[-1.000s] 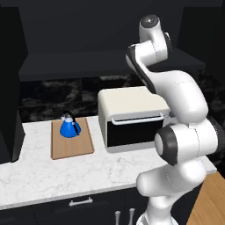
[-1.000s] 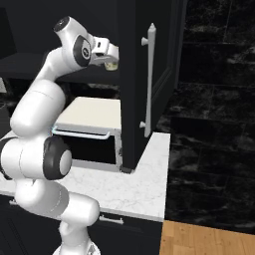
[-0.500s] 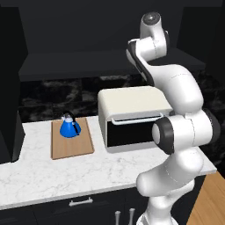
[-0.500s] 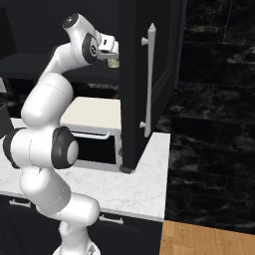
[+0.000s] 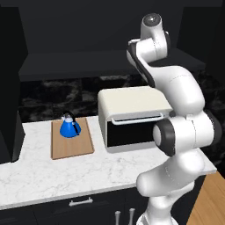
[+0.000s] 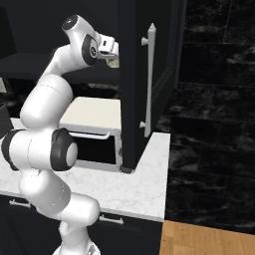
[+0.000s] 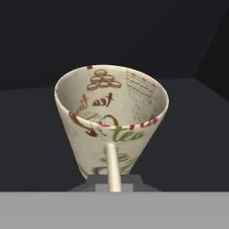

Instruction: Pick the kettle from the counter and place it on the tray. Then pick the mug from the cabinet and place it on the tray. Then close the cabinet doors.

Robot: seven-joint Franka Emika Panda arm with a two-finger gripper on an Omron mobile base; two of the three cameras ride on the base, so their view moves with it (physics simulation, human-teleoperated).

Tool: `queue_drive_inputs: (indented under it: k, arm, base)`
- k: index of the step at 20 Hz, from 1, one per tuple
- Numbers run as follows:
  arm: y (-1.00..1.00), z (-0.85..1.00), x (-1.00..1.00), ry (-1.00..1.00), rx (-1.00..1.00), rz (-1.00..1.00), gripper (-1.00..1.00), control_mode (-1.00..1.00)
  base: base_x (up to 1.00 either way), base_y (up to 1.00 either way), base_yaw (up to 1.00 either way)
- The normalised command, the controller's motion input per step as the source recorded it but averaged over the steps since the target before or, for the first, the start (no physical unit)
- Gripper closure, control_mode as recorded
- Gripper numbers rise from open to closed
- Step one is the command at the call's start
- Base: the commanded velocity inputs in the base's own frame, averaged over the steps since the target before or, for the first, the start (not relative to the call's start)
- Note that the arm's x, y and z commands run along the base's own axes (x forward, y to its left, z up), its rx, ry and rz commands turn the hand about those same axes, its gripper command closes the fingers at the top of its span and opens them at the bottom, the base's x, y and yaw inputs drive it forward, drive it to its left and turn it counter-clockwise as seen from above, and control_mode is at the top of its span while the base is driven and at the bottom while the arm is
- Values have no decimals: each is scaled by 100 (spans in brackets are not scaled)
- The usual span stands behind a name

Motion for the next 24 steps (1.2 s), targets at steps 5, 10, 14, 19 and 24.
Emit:
queue_drive_inputs:
  k: [5,10,14,19,24]
  arm:
    - [5,-9,-72,-9,1,3,100,-100]
    - [32,0,-100,-11,3,13,100,-100]
    - [56,0,-100,-1,4,22,100,-100]
    - [80,0,-100,0,0,24,100,-100]
    - [95,0,-100,0,0,25,100,-100]
  base:
    - [0,0,0]
    - [0,0,0]
    - [0,0,0]
    - [0,0,0]
    - [0,0,0]
